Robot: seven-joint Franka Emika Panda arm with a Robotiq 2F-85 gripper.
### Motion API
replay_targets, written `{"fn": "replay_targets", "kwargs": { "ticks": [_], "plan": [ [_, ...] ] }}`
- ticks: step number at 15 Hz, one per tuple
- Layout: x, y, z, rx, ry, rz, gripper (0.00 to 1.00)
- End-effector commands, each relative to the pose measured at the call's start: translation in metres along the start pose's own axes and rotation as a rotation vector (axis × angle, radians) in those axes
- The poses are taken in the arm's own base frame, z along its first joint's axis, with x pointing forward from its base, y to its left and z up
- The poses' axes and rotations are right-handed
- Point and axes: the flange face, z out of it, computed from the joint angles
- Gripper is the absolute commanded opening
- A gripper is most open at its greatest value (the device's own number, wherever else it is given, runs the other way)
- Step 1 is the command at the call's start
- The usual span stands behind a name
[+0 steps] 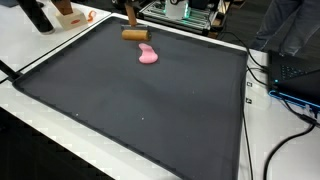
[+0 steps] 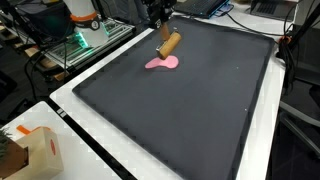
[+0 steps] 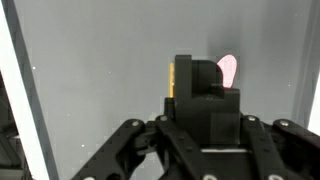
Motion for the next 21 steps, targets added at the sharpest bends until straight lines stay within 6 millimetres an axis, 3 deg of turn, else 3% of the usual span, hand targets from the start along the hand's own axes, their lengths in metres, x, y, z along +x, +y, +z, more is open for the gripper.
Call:
{"fn": "replay_targets", "kwargs": {
  "ticks": [1,6,11,21],
  "plan": [
    [-0.030,0.028,-0.003,0.080,0.050,0.138,0.24],
    [-0.072,0.057,0.015,0.177,0.091,0.306,0.24],
    [-0.106,0.076,0.045,0.270,0.127,0.428,0.24],
    [-0.147,0.083,0.101,0.475,0.164,0.492,0.24]
  ]
}}
